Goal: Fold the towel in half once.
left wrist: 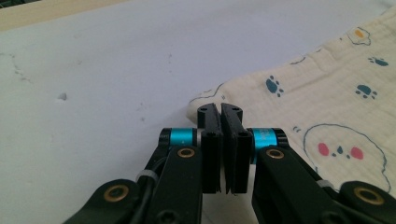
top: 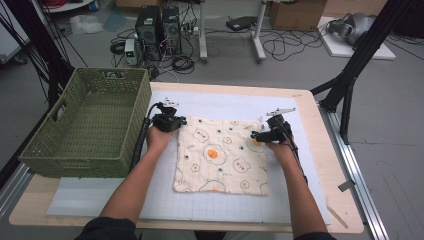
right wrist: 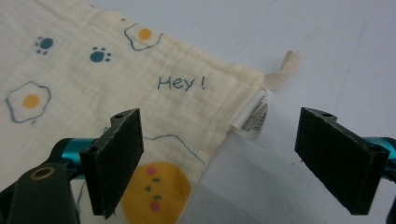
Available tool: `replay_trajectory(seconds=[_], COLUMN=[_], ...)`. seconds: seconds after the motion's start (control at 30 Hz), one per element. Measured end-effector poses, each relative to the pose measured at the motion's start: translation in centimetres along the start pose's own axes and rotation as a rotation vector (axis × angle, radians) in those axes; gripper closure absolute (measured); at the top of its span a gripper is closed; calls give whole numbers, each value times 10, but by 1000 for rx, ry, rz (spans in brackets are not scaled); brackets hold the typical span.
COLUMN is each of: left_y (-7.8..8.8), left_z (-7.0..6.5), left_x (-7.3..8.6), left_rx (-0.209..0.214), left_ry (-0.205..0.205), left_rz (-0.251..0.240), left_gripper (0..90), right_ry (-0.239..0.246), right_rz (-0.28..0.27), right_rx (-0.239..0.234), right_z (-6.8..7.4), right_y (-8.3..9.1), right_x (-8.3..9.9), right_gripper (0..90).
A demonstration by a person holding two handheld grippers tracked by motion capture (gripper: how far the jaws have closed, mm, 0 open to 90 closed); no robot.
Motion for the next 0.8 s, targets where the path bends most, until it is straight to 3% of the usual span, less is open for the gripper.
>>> replay_trajectory(seconds=[0.2, 0.27, 0.4, 0.47, 0.57, 0.67, 0.8], left_y=[1, 1, 3, 5, 11, 18, 28], left_z=[-1, 0, -1, 0, 1, -1, -5], left_x=[-1, 0, 2, 3, -2, -12, -23], left_rx=[6, 10, 20, 17, -7, -36, -21], left_ry=[4, 8, 1, 1, 10, -19, -12], left_rz=[-4, -1, 15, 19, -32, -81, -155], left_gripper=[860, 860, 862, 863, 865, 866, 866], right_ry=[1, 3, 29, 64, 130, 103, 84], right_rz=[47, 43, 43, 45, 38, -28, -114], right_rx=[2, 9, -28, -31, 9, 28, 26], right_z=[8, 9, 17, 22, 23, 18, 15], right_y=[-21, -21, -18, -17, -16, -11, 1], right_x=[-8, -12, -13, -13, -15, -24, -33], right_gripper=[292, 436, 736, 827, 845, 847, 846])
Point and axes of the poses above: each handheld gripper's, and its own axes: y roughly backward along the jaws, x roughly out of its underside, z roughly to its left, the point moved 8 cm from there along -y, roughly forward along the jaws, and after that the axes turned 8 degrees about x, right-handed, at the moved point
